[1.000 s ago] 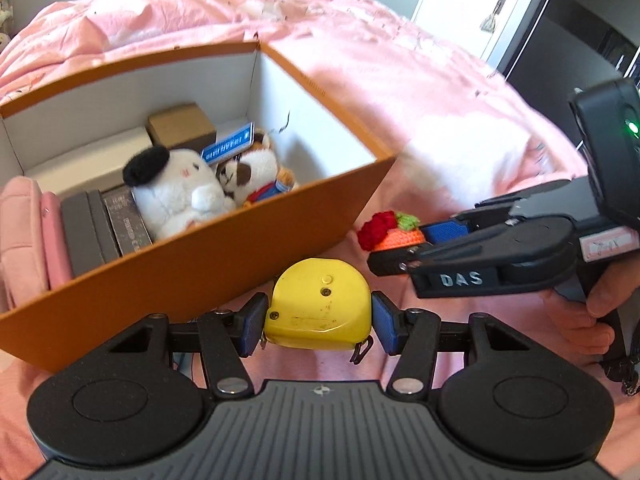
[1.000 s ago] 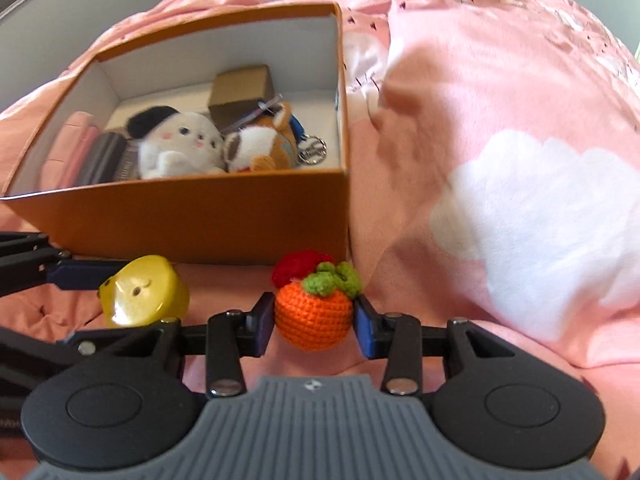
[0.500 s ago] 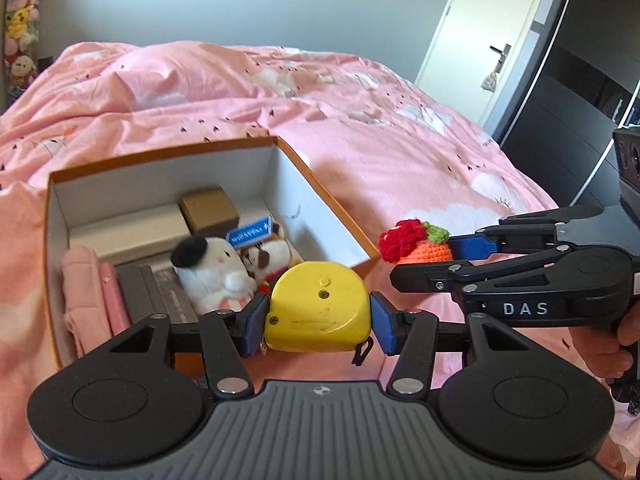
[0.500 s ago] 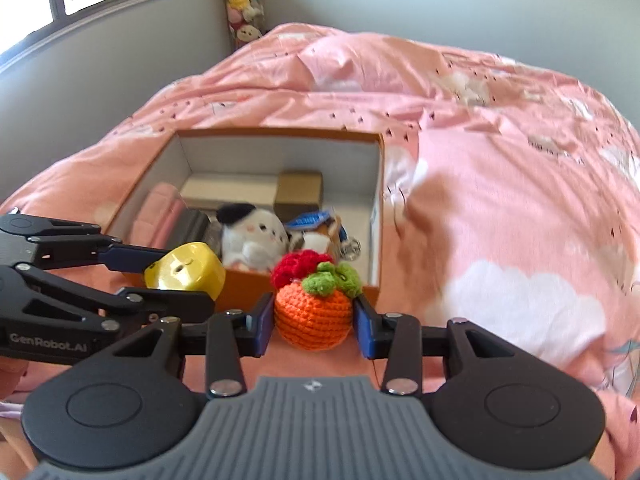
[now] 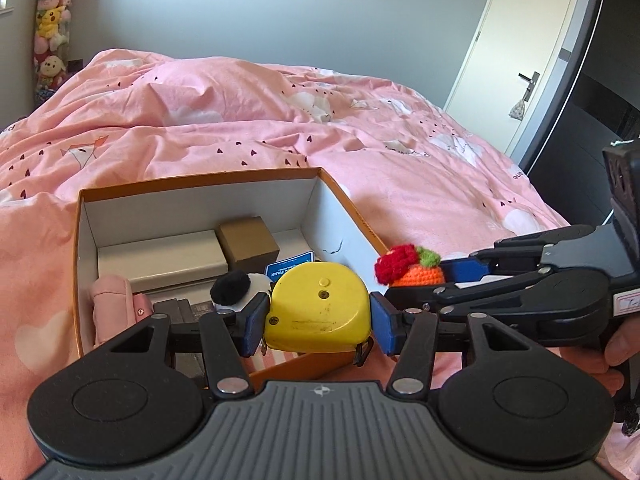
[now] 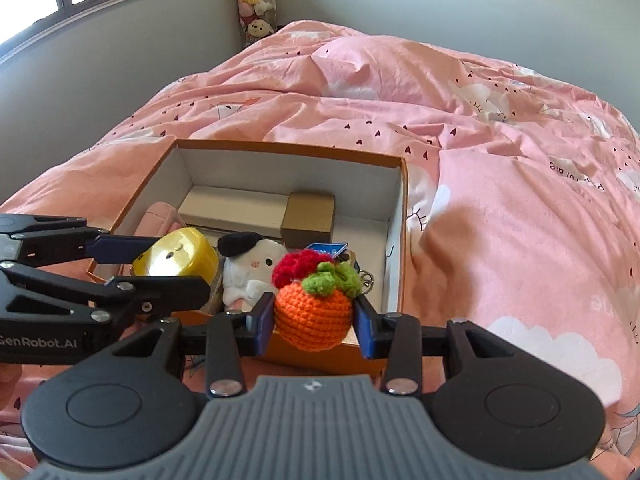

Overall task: Organize objects
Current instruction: 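Lift the tape measure and knitted fruit over the orange box wall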

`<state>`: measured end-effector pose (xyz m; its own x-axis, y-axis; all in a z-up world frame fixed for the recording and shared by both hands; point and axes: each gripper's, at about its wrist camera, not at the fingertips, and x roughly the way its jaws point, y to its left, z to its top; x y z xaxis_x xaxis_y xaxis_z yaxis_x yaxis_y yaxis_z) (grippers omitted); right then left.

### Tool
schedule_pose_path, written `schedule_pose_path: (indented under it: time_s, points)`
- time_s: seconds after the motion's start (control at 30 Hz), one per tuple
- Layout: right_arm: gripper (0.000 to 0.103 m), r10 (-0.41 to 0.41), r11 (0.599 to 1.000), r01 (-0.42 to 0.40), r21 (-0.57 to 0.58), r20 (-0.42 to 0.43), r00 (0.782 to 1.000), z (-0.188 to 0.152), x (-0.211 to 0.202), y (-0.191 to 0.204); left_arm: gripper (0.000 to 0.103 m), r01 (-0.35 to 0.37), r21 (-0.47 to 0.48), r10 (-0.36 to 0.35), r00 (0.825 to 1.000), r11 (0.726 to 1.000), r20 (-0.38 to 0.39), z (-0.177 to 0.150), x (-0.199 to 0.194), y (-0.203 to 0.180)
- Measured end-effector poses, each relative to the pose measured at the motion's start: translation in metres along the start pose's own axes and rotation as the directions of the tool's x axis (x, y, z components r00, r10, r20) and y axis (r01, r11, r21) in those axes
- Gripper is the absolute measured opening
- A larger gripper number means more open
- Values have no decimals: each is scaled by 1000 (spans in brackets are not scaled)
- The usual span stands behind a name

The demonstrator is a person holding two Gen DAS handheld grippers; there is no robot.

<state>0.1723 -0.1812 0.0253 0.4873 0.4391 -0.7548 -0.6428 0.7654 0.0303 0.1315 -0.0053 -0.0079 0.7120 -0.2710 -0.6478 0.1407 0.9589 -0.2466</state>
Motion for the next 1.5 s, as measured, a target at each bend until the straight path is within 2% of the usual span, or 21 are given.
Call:
schedule_pose_path:
  time_s: [0.27, 0.57, 0.8, 1.23, 1.37, 1.43, 1.5]
  points:
    - [44, -60, 998, 62, 18, -70, 996, -4, 29, -7, 61, 1, -28, -2, 1000, 1000, -9, 1, 12, 13]
    - [44, -88, 996, 88, 3, -85, 993, 0, 38, -11, 61, -2, -50, 1, 1000, 999, -19, 6, 22, 23]
    - [44, -93, 996, 93, -6, -106, 990, 2, 49, -16, 61, -4, -46, 3, 999, 999, -34, 9, 28, 26]
    - [46, -57, 998, 53, -37, -121, 991, 5, 51, -20, 61, 10, 3, -9, 997, 1000, -79, 21, 44, 24]
    - [43, -60, 997, 55, -47, -108, 992, 7, 48, -23, 61, 18, 34, -15, 995, 999, -96, 25, 49, 20]
    - [31, -63, 997, 58, -52, -99, 993, 9, 46, -26, 61, 23, 47, -18, 994, 999, -104, 27, 52, 18]
    - [26, -29, 998, 23, -51, -113, 993, 12, 46, -29, 61, 28, 63, -20, 993, 998, -118, 29, 56, 15]
